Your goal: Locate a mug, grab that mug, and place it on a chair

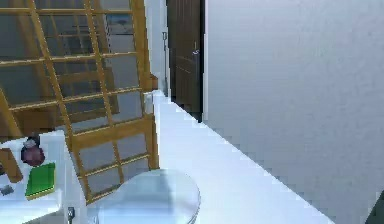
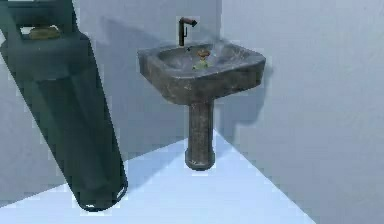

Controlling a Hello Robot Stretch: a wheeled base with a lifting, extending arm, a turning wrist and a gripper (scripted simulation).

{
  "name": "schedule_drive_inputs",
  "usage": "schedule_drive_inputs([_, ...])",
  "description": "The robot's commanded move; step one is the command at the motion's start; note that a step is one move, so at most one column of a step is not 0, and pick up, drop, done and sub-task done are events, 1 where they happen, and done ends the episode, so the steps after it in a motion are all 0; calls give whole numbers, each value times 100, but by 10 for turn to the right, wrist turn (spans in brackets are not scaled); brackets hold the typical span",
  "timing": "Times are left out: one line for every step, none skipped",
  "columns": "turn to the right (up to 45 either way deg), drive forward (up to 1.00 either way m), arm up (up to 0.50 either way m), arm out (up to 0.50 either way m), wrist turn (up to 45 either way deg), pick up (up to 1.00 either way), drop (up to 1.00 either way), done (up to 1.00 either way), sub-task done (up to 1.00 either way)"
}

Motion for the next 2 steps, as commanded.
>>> schedule_drive_inputs([450, 0, 0, 0, 0, 0, 0, 0, 0])
schedule_drive_inputs([0, 60, 0, 0, 0, 0, 0, 0, 0])
